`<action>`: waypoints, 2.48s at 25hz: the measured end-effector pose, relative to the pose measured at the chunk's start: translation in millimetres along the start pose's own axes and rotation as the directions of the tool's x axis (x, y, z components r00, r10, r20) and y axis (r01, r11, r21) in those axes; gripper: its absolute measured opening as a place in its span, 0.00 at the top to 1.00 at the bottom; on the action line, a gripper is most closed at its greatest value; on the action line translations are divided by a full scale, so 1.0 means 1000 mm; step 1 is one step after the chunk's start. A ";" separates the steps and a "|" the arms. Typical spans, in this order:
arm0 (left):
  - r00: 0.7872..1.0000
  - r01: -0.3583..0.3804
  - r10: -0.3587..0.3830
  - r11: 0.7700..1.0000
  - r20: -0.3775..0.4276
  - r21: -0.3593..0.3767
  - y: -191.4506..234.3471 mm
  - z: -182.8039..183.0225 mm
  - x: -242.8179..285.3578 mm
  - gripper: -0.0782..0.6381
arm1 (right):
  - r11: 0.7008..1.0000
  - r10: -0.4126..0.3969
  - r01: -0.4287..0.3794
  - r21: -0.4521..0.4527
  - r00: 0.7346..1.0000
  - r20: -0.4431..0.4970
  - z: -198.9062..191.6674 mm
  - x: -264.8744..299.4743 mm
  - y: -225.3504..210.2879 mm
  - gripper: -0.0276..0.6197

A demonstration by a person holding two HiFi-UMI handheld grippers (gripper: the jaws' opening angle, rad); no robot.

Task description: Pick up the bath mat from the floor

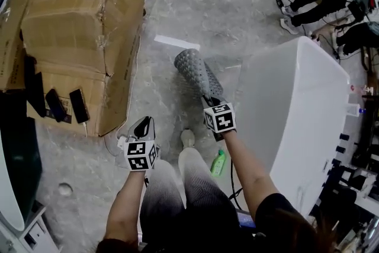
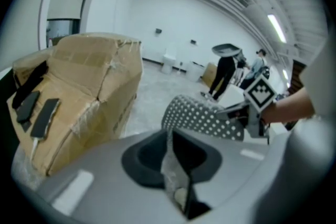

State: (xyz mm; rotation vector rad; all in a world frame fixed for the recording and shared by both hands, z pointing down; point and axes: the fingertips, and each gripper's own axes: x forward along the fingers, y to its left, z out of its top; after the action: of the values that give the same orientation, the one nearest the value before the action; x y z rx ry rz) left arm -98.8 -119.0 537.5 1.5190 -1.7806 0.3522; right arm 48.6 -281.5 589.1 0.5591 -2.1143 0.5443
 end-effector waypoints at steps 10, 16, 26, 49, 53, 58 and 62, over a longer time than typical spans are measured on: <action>0.995 -0.013 0.012 1.000 0.097 0.008 0.014 0.052 -0.071 0.84 | 0.995 0.036 -0.047 0.084 0.991 0.125 0.036 -0.087 0.036 0.94; 0.988 0.017 -0.017 1.000 0.153 0.006 0.004 0.079 -0.112 0.84 | 0.986 0.075 -0.103 0.130 0.977 0.200 0.052 -0.144 0.067 0.94; 0.974 0.066 -0.077 0.996 0.214 0.058 -0.016 0.106 -0.167 0.84 | 0.961 0.190 -0.244 0.128 0.924 0.333 0.082 -0.230 0.131 0.94; 0.935 0.090 -0.086 0.996 0.345 0.006 -0.018 0.154 -0.235 0.84 | 0.924 0.267 -0.358 0.135 0.857 0.440 0.105 -0.287 0.175 0.94; 0.936 0.095 -0.092 0.995 0.341 0.009 -0.019 0.154 -0.234 0.84 | 0.923 0.272 -0.362 0.131 0.855 0.442 0.105 -0.288 0.177 0.94; 0.939 0.100 -0.098 0.995 0.330 0.008 -0.020 0.151 -0.231 0.84 | 0.920 0.278 -0.369 0.130 0.851 0.446 0.105 -0.289 0.177 0.94; 0.940 0.105 -0.105 0.994 0.323 0.017 -0.023 0.153 -0.228 0.84 | 0.918 0.284 -0.375 0.129 0.849 0.446 0.106 -0.289 0.176 0.94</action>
State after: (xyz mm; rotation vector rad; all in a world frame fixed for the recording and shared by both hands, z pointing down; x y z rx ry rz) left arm -130.6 -58.1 270.6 1.7422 -1.9359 0.0486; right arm 35.8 -143.9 262.2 0.4567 -2.6094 0.9228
